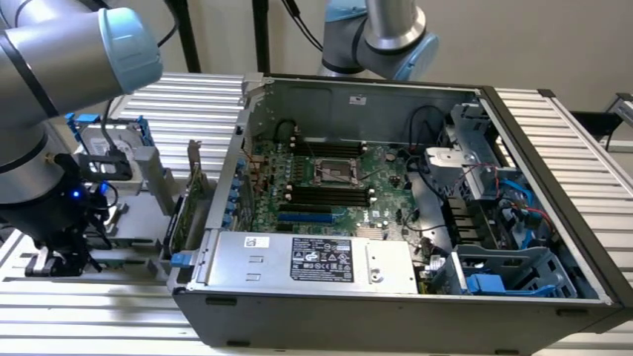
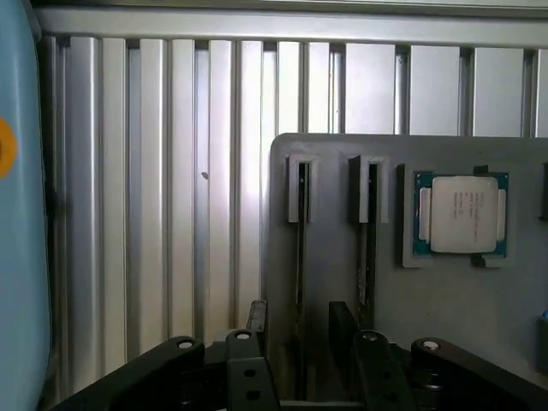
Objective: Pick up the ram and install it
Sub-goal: 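Pick up the ram and move it above insertion slot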
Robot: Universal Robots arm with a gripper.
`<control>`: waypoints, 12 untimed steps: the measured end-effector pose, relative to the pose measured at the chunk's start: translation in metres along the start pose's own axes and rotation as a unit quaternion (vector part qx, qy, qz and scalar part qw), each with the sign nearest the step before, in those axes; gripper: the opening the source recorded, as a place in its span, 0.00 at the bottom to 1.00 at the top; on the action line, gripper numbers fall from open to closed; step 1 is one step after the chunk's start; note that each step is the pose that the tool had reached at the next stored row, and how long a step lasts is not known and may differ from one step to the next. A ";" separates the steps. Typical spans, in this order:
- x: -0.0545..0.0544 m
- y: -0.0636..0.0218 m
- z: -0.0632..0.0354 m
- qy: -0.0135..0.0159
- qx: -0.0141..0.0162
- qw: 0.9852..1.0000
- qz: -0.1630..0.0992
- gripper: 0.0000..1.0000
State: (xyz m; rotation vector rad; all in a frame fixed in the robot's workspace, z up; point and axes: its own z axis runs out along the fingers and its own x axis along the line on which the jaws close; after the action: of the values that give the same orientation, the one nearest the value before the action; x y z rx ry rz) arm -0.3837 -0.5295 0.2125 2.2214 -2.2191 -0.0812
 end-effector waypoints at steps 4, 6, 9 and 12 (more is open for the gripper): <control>0.000 0.0012 0.0073 -0.003 0.000 1.000 -0.003 0.42; 0.000 0.0011 0.0104 -0.003 0.000 1.000 -0.003 0.42; 0.000 0.0011 0.0140 -0.004 0.000 1.000 -0.005 0.42; 0.001 0.0010 0.0160 -0.005 0.000 1.000 -0.005 0.42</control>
State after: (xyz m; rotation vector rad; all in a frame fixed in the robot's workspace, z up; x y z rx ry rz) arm -0.3852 -0.5295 0.1966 2.2388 -2.2130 -0.0929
